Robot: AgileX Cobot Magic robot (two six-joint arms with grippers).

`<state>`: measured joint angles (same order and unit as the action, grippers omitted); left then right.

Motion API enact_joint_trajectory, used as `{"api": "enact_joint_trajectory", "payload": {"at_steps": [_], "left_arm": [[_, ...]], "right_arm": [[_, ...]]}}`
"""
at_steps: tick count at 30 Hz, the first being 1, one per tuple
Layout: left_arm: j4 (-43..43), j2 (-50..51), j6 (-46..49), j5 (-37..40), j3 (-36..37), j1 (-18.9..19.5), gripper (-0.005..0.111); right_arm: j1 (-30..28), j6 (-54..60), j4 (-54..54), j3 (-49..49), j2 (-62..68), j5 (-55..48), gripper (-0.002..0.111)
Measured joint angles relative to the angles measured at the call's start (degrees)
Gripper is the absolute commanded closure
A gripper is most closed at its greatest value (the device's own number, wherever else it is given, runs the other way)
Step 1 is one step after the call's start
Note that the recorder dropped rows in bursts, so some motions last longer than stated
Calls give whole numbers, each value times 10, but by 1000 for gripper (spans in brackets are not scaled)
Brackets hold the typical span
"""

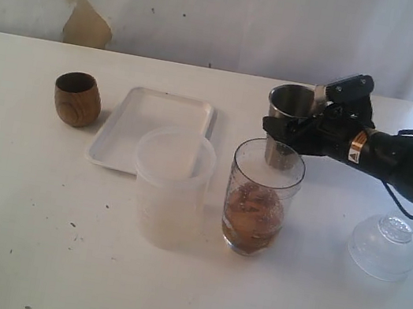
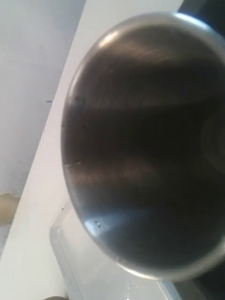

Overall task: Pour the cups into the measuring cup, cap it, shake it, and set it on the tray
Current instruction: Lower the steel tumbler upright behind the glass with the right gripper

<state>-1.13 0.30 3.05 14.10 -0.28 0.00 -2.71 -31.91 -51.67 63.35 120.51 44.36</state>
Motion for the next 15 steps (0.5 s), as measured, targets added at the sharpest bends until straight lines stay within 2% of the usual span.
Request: {"api": "enact_joint_trajectory", "payload": {"at_steps": [1,2,4,6,15], "left_arm": [[0,0,0,0,0,0,107],[0,0,0,0,0,0,107],[0,0,0,0,0,0,107],[0,0,0,0,0,0,107],[0,0,0,0,0,0,107]], "right_arm": [[3,0,-1,1,2,-2,71],[5,0,-1,2,4,-3,66],[5,0,-2,4,5,-4,43],[5,0,-2,6,5,-4,34],[5,0,-2,9,5,-5,33]]}}
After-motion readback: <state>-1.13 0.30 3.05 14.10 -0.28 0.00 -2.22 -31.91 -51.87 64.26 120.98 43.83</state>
